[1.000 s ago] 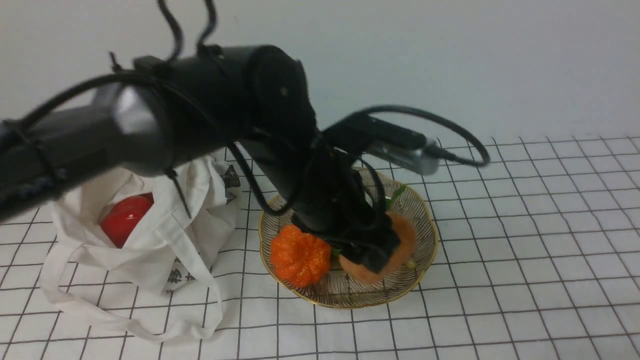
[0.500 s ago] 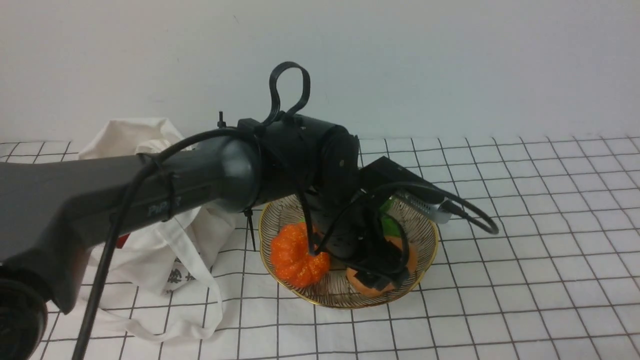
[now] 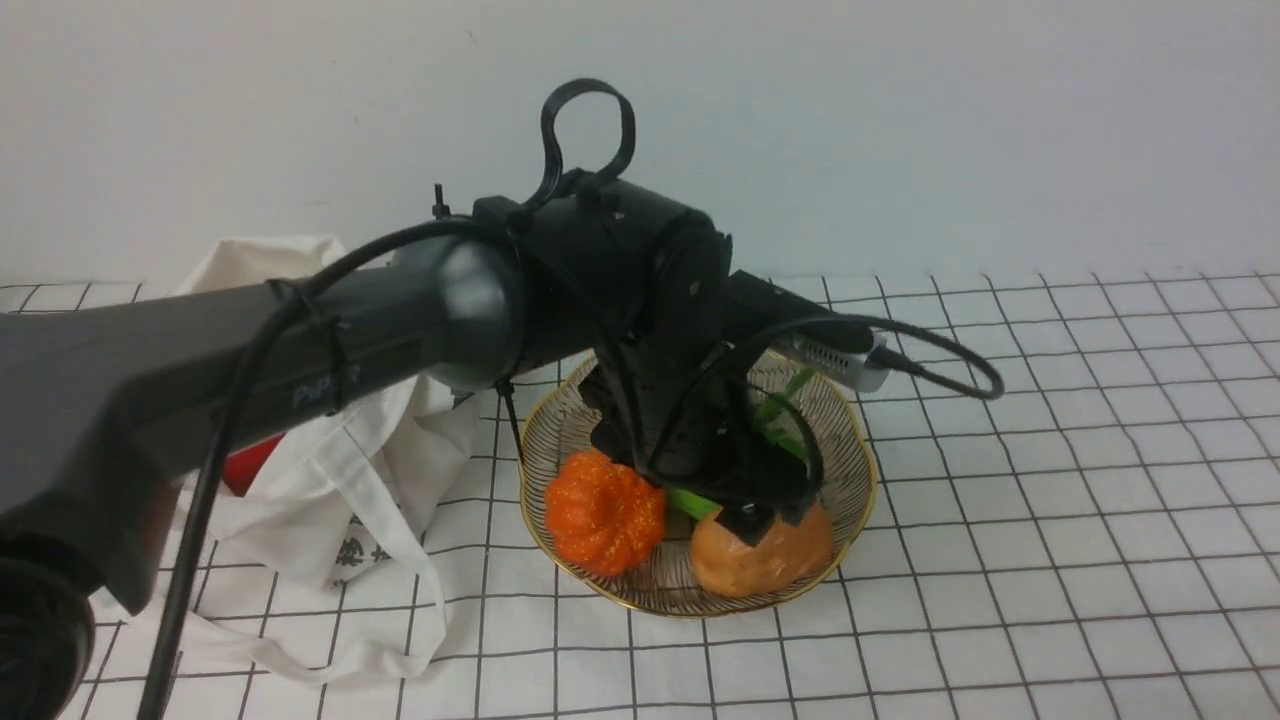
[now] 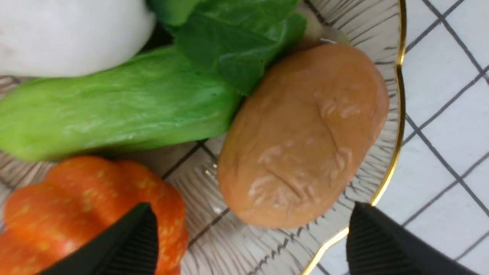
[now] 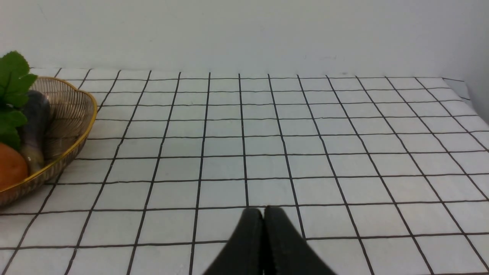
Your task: Take vegetables from bag on white checkered tablecloth place on plate.
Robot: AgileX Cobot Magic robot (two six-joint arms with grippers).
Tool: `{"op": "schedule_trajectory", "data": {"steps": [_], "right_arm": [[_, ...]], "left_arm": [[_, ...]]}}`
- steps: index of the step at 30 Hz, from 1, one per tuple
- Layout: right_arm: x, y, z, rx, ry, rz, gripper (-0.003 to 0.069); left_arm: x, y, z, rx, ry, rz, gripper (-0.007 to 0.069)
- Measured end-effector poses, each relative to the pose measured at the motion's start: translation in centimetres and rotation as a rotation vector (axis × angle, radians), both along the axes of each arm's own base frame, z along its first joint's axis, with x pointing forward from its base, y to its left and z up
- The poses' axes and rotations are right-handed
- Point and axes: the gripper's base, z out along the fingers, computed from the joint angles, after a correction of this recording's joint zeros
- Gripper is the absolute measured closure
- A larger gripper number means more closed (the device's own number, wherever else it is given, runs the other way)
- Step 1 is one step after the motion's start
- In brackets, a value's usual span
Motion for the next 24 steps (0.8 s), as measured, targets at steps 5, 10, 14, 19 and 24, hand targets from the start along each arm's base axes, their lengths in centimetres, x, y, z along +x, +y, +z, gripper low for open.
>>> {"op": "schedule_trajectory", "data": {"steps": [5, 10, 14, 19, 24], "right_arm": [[0.0, 0.0, 0.0, 0.000, 0.000, 0.000, 0.0675], [0.0, 0.0, 0.0, 0.000, 0.000, 0.000, 0.0675], [0.0, 0.0, 0.0, 0.000, 0.000, 0.000, 0.0675], [0.0, 0.0, 0.0, 0.000, 0.000, 0.000, 0.0675], [0.0, 0.0, 0.0, 0.000, 0.000, 0.000, 0.0675]], "left_arm": [[-0.8, 0.8, 5.5, -0.048, -0.065, 0.018, 0.0470], [-3.8, 3.3, 13.0, -0.163, -0.199, 0.020, 0.0618], [-7.5, 6.4, 18.2, -0.269, -0.309, 0.033, 0.0632], [-12.6, 10.8, 21.7, -0.402, -0.451, 0.046, 0.0632], [-17.7, 14.8, 20.6, -0.557, -0.557, 0.061, 0.0632]]}}
